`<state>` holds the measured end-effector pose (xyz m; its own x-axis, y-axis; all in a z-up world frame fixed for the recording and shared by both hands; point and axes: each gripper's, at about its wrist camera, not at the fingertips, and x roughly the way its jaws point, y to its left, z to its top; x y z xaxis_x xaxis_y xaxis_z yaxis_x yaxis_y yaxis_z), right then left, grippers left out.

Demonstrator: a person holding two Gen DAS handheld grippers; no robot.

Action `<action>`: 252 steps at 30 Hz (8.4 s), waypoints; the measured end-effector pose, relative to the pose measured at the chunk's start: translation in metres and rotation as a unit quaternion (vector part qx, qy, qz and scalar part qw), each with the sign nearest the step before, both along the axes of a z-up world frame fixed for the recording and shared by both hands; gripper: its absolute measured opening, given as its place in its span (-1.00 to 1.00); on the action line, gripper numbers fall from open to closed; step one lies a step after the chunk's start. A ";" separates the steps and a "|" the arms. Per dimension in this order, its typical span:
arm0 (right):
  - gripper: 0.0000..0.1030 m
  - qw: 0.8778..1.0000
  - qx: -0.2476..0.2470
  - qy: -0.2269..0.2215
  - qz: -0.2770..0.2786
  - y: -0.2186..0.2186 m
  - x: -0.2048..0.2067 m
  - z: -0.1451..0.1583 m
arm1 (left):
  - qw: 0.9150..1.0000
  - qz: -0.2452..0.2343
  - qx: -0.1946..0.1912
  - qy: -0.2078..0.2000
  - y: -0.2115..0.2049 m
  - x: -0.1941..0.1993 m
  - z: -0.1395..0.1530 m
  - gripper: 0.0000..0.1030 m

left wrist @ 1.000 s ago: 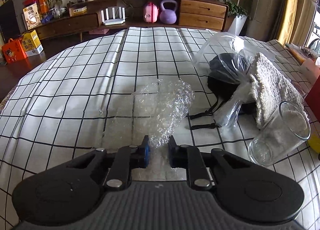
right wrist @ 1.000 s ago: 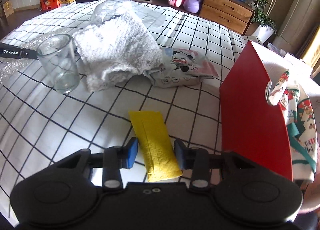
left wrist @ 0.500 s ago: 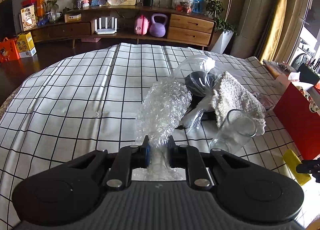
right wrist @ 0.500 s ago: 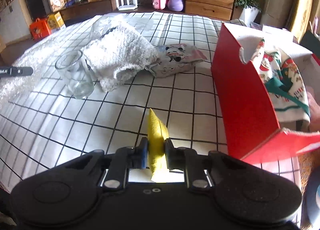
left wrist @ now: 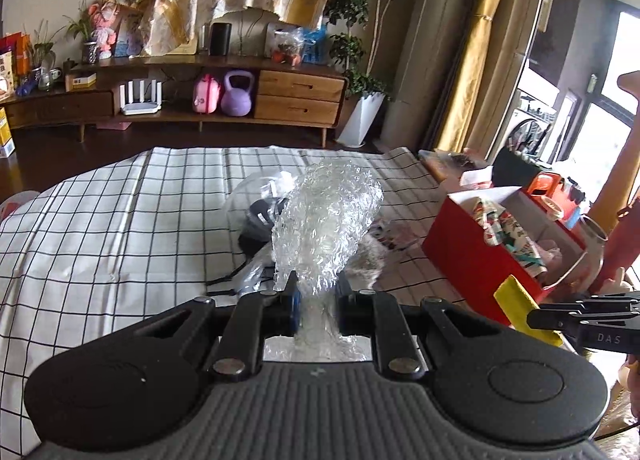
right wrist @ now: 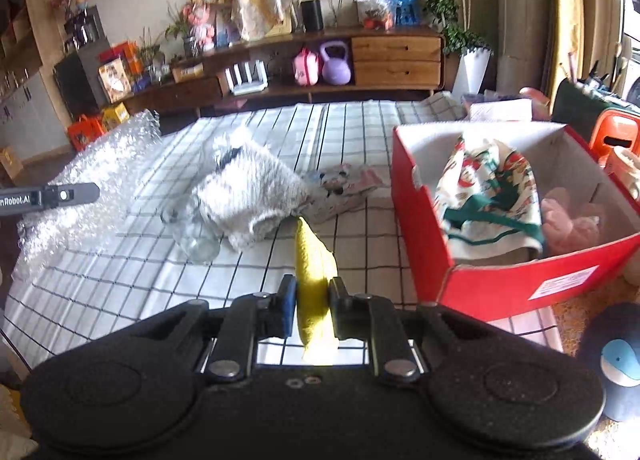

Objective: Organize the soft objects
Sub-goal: 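Carry the bubble wrap and yellow strip over the red box and lower them in, then open both tools to release the bubble wrap and yellow strip, then withdraw both tools toward the plastic bag and white knitted cloth, then grasp the clear plastic bag with the left tool while the right tool grasps the knitted cloth, then lift the plastic bag and knitted cloth and lower both into the red box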

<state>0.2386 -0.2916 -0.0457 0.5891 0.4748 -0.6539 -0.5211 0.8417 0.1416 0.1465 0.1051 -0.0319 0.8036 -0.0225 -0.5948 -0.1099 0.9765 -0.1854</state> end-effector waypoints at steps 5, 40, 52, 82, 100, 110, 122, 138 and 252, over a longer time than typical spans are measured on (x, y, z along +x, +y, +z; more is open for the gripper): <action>-0.69 0.999 0.025 -0.024 -0.028 -0.025 0.003 0.025 | 0.999 -0.038 -0.008 -0.030 -0.033 0.003 0.026 -0.69; -0.69 0.978 0.001 -0.034 -0.205 -0.157 0.126 0.042 | 0.978 -0.209 0.012 -0.006 -0.255 0.157 0.038 -0.69; -0.69 0.973 -0.023 -0.003 -0.229 -0.160 0.178 0.004 | 0.975 -0.220 0.026 0.022 -0.286 0.212 -0.001 -0.69; -0.55 0.974 -0.038 0.044 -0.218 -0.145 0.199 -0.049 | 0.964 -0.239 0.027 0.114 -0.308 0.266 -0.080 -0.69; -0.09 0.980 -0.008 0.033 -0.194 -0.146 0.158 -0.017 | 0.971 -0.228 0.011 0.075 -0.286 0.232 -0.053 0.39; 0.24 0.984 -0.003 0.009 -0.178 -0.139 0.122 0.008 | 0.973 -0.223 0.014 0.056 -0.267 0.198 -0.032 0.39; 0.48 0.987 0.018 -0.013 -0.158 -0.129 0.075 0.038 | 0.978 -0.208 -0.003 0.033 -0.229 0.142 0.002 0.39; 0.97 0.993 0.042 -0.047 -0.095 -0.059 -0.004 0.068 | 0.984 -0.173 -0.042 -0.007 -0.142 0.049 0.050 0.88; -0.85 0.998 0.043 -0.036 -0.029 0.018 0.075 0.067 | 0.999 -0.019 -0.042 0.015 0.042 0.150 0.037 -0.80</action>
